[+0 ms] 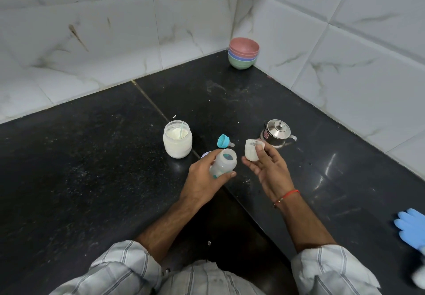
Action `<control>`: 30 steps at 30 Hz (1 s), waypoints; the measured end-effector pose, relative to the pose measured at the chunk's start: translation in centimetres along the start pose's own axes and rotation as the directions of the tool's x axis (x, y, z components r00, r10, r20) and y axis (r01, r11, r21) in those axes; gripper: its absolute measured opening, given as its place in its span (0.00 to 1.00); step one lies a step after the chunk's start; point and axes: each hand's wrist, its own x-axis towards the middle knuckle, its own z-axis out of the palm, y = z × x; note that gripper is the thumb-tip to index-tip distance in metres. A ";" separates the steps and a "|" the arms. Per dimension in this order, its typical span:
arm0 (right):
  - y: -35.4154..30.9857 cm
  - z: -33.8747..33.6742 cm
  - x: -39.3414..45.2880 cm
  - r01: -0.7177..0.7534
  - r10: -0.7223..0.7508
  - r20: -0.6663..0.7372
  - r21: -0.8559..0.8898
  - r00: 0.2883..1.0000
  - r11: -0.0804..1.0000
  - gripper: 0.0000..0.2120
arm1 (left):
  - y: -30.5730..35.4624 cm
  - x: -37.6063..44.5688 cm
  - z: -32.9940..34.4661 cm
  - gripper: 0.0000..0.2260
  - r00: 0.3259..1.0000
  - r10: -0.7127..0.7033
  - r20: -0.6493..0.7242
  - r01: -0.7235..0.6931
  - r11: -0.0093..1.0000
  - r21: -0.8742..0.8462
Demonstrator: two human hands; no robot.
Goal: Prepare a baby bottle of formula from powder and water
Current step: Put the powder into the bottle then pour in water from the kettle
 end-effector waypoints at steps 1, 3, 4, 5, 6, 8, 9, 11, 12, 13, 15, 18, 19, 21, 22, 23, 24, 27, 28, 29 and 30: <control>0.4 0.1 0.3 -0.016 0.016 -0.012 0.022 1.000 1.000 0.21 | -0.5 -0.2 -0.4 0.30 1.000 -0.004 -0.006 0.004 1.000 0.002; 0.9 0.3 0.8 -0.020 0.021 -0.012 0.007 1.000 1.000 0.17 | -1.3 -0.6 -1.2 0.30 0.999 -0.022 -0.026 0.022 1.000 0.002; 1.2 0.3 1.2 -0.001 0.000 -0.008 -0.064 1.000 0.998 0.16 | -1.8 -0.8 -1.5 0.30 0.999 -0.033 -0.038 0.033 0.999 -0.001; 1.5 0.3 1.6 0.049 -0.053 -0.012 -0.220 0.999 0.974 0.16 | -2.2 -1.0 -1.8 0.30 0.998 -0.044 -0.051 0.044 0.999 -0.005; 1.8 0.2 2.2 0.107 -0.119 -0.004 -0.401 0.993 0.910 0.17 | -2.5 -1.1 -2.1 0.30 0.997 -0.053 -0.062 0.052 0.999 -0.013; 2.5 0.0 3.2 0.175 -0.210 0.030 -0.676 0.977 0.716 0.20 | -2.9 -1.4 -2.5 0.29 0.995 -0.065 -0.073 0.063 0.998 -0.027; 2.8 -0.1 3.7 0.176 -0.220 0.043 -0.757 0.975 0.630 0.20 | -3.1 -1.5 -2.7 0.29 0.995 -0.071 -0.074 0.069 0.997 -0.031; 3.6 -0.5 4.9 0.151 -0.190 0.064 -0.861 0.980 0.486 0.21 | -3.2 -1.6 -2.9 0.29 0.994 -0.074 -0.076 0.071 0.997 -0.041; 4.0 -0.7 5.4 0.130 -0.161 0.065 -0.892 0.985 0.432 0.23 | -3.2 -1.6 -2.9 0.29 0.994 -0.074 -0.078 0.071 0.997 -0.042; 4.4 -1.1 5.9 0.104 -0.129 0.058 -0.916 0.990 0.388 0.25 | -3.2 -1.6 -2.9 0.29 0.994 -0.077 -0.080 0.074 0.996 -0.040; 5.1 -1.3 6.1 0.080 -0.081 0.057 -0.947 0.995 0.312 0.27 | -3.2 -1.6 -2.9 0.30 0.994 -0.076 -0.083 0.073 0.997 -0.039; 5.5 -1.5 6.1 0.092 -0.081 0.072 -0.957 0.994 0.276 0.27 | -3.2 -1.5 -2.9 0.30 0.994 -0.072 -0.085 0.069 0.997 -0.039; 5.4 -1.6 6.0 0.099 -0.087 0.078 -0.957 0.993 0.271 0.30 | -3.2 -1.5 -3.0 0.29 0.994 -0.073 -0.085 0.070 0.997 -0.042; 5.3 -1.8 5.8 0.117 -0.119 0.087 -0.956 0.989 0.269 0.37 | -3.1 -1.4 -3.0 0.29 0.994 -0.070 -0.081 0.067 0.997 -0.050; 5.2 -2.0 5.8 0.141 -0.166 0.094 -0.942 0.982 0.305 0.37 | -3.1 -1.3 -2.9 0.28 0.994 -0.068 -0.080 0.065 0.997 -0.047; 5.0 -2.2 5.6 0.197 -0.255 0.108 -0.914 0.961 0.355 0.34 | -3.0 -1.2 -2.8 0.28 0.995 -0.063 -0.082 0.060 0.997 -0.046; 4.6 -2.4 5.5 0.273 -0.383 0.111 -0.875 0.917 0.399 0.29 | -2.9 -1.1 -2.7 0.28 0.995 -0.057 -0.085 0.053 0.997 -0.048; 2.4 -3.6 5.5 0.382 -0.706 -0.049 -0.813 0.707 0.439 0.16 | -2.7 -0.9 -2.2 0.28 0.996 -0.037 -0.084 0.033 0.998 -0.045; 1.6 -4.2 5.9 0.356 -0.744 -0.132 -0.815 0.655 0.458 0.16 | -2.6 -0.8 -2.1 0.28 0.996 -0.031 -0.080 0.028 0.999 -0.041; 0.9 -4.8 6.4 0.311 -0.748 -0.218 -0.810 0.627 0.497 0.17 | -2.6 -0.7 -1.9 0.29 0.997 -0.026 -0.076 0.023 0.999 -0.040; 0.2 -5.5 7.1 0.253 -0.721 -0.305 -0.794 0.622 0.554 0.19 | -2.5 -0.6 -1.7 0.29 0.997 -0.021 -0.072 0.018 0.999 -0.039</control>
